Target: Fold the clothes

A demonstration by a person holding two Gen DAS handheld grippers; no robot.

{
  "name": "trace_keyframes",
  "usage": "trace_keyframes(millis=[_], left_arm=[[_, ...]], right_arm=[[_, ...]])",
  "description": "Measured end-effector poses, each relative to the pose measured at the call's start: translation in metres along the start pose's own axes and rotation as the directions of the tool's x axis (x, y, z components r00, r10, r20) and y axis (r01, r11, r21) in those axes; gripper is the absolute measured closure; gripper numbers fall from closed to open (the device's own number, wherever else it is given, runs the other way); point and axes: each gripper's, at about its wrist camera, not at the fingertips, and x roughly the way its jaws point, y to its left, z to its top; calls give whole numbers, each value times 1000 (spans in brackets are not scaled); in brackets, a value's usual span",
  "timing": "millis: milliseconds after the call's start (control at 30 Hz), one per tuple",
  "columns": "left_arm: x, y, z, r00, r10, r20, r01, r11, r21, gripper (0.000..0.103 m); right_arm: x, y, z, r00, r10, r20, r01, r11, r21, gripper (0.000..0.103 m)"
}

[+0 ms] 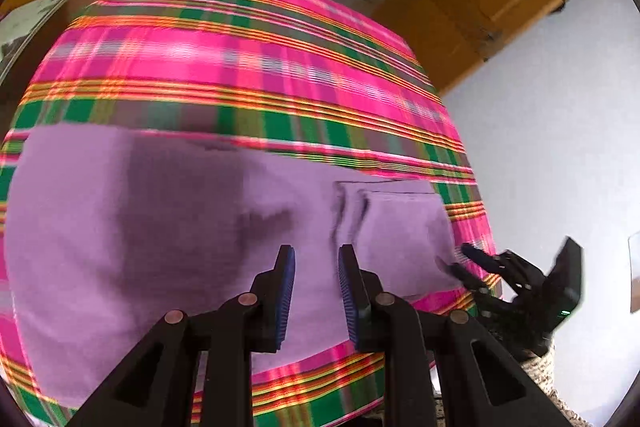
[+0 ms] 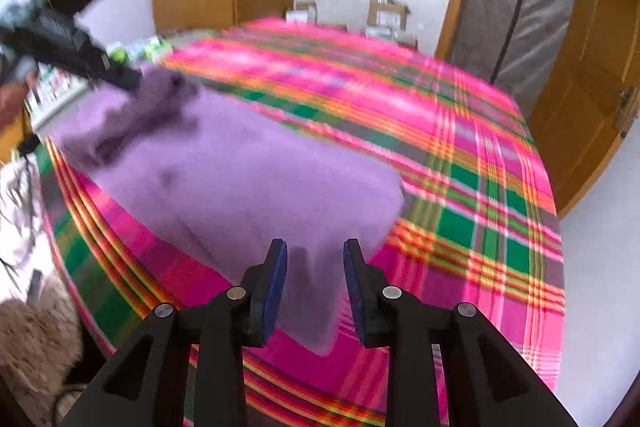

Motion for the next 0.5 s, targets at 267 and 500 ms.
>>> trace_keyframes(millis=[267,500], left_arm=[[-10,27,-17,999,48,21,-48,999,-12,76],[-15,48,-28,990,139,34,-139,990,-11,76]], right_arm=[[30,48,20,996,91,21,-90,996,-18,72],[57,66,16,997,39,-65,-41,999,-29,72]])
